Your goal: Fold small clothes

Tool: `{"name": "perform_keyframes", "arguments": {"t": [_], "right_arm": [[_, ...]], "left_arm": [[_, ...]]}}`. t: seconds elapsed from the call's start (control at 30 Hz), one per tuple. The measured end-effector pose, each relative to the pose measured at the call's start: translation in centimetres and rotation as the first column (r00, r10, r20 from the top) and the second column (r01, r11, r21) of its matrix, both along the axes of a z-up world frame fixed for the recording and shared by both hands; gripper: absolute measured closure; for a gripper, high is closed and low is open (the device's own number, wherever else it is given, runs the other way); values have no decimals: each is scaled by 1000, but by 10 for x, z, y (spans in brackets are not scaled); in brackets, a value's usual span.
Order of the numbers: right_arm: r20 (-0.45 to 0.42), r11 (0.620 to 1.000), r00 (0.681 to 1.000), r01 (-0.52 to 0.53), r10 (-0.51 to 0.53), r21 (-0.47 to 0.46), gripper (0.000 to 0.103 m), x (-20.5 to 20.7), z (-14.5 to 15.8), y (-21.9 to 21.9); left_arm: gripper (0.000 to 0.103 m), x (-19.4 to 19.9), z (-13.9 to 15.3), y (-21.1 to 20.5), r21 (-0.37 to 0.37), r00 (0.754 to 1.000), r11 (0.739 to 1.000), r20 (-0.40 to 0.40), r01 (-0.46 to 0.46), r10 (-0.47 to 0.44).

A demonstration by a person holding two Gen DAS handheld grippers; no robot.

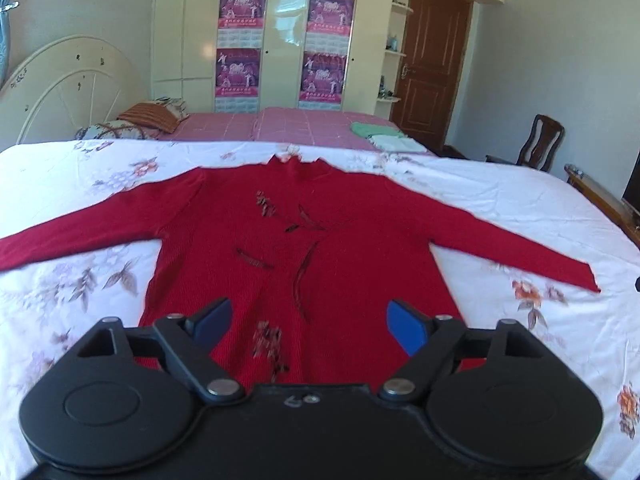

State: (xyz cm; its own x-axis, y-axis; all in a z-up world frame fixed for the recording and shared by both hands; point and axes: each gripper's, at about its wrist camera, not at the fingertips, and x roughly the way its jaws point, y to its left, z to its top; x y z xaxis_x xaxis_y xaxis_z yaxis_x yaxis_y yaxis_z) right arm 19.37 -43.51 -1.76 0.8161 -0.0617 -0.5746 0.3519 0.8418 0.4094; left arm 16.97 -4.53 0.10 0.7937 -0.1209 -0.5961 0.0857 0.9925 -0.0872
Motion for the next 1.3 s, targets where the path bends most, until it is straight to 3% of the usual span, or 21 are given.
{"name": "perform_keyframes", "arguments": {"t": [0.07, 0.13, 0.2, 0.23, 0.37, 0.5, 0.7, 0.73, 0.8, 0.97, 1.03, 1.13, 1.23, 1.3], "right_arm": [[27, 999, 999, 17, -18, 33, 50, 17, -4, -15], [34, 997, 999, 25, -28, 74, 50, 35, -11, -32], [21, 992, 998, 62, -65, 113, 50, 54, -23, -51], [17, 986, 996, 81, -84, 144, 50, 62, -30, -61], [-17, 945, 985, 172, -175, 279, 50, 84, -67, -101], [-62, 900, 973, 231, -224, 370, 50, 92, -96, -128], [-32, 885, 973, 223, -230, 408, 51, 87, -98, -141], [-32, 886, 973, 222, -229, 407, 53, 87, -97, -142], [-41, 887, 975, 216, -218, 407, 71, 87, -98, -143], [-61, 907, 972, 233, -226, 352, 96, 85, -99, -149], [-54, 926, 973, 232, -226, 300, 99, 85, -94, -145], [-22, 969, 990, 143, -142, 201, 99, 100, -80, -124], [29, 994, 1000, 5, -8, 108, 99, 121, -61, -82], [56, 993, 995, -91, 86, 79, 99, 134, -52, -49]], "left_arm": [[32, 15, -1, -3, 6, 1000, 1000, -3, 0, 0], [26, 32, -3, -8, 5, 1000, 1000, -11, -15, 15], [3, 48, -7, -14, 17, 999, 999, -25, -39, 39], [2, 53, -9, -17, 21, 999, 999, -26, -44, 45], [16, 76, -20, -34, 6, 997, 1000, -79, 6, -5], [17, 95, -30, -47, -9, 993, 1000, -118, 6, -7], [17, 117, -38, -61, 20, 989, 1000, -150, 0, 3], [17, 119, -39, -62, 17, 988, 1000, -155, -3, 6], [16, 123, -40, -64, 18, 987, 1000, -159, -13, 15], [16, 128, -42, -55, 22, 985, 998, -165, -52, 55], [12, 135, -45, -45, 27, 978, 998, -197, -62, 66], [11, 150, -56, -23, 65, 953, 996, -294, -61, 77], [19, 152, -58, 9, 64, 954, 993, -277, -103, 117], [21, 155, -58, 35, 19, 954, 990, -266, -139, 139]]}}
